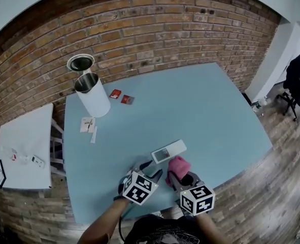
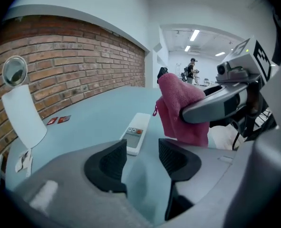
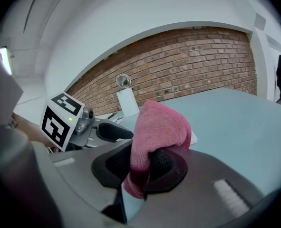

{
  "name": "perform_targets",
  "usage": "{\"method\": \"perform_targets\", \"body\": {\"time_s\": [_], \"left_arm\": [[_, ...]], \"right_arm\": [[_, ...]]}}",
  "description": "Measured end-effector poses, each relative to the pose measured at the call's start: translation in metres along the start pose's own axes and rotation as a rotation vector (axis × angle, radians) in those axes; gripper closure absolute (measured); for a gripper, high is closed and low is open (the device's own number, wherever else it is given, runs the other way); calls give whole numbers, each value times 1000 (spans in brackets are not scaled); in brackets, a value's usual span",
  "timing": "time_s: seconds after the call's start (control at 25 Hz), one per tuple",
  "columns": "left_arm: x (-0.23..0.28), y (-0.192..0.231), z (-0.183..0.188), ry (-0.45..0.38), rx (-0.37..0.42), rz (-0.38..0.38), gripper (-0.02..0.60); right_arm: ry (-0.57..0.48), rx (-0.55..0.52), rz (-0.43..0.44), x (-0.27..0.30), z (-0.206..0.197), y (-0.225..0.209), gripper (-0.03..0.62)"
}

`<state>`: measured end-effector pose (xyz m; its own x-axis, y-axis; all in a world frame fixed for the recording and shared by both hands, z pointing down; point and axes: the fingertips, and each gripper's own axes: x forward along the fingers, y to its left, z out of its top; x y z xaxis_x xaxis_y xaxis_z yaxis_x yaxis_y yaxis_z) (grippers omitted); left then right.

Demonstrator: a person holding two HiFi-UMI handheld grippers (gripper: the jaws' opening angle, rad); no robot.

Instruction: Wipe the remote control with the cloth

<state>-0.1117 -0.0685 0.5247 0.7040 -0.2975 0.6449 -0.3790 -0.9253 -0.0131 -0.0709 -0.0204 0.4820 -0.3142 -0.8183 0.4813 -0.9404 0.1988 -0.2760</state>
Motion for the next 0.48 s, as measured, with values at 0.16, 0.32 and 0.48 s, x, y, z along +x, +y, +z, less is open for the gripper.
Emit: {"method": "perform_targets", "body": {"time_s": [0.16,0.32,0.48], "left_arm": [[18,10,-2,62,91,-19,279],[37,15,-2,109,172,-42,275],[56,17,-11,163,282,-92,273]], "right_arm": [[8,8,7,9,3,-10,530],[13,17,33,18,6,-22,530],[18,7,90,31,15,-31,530]]}}
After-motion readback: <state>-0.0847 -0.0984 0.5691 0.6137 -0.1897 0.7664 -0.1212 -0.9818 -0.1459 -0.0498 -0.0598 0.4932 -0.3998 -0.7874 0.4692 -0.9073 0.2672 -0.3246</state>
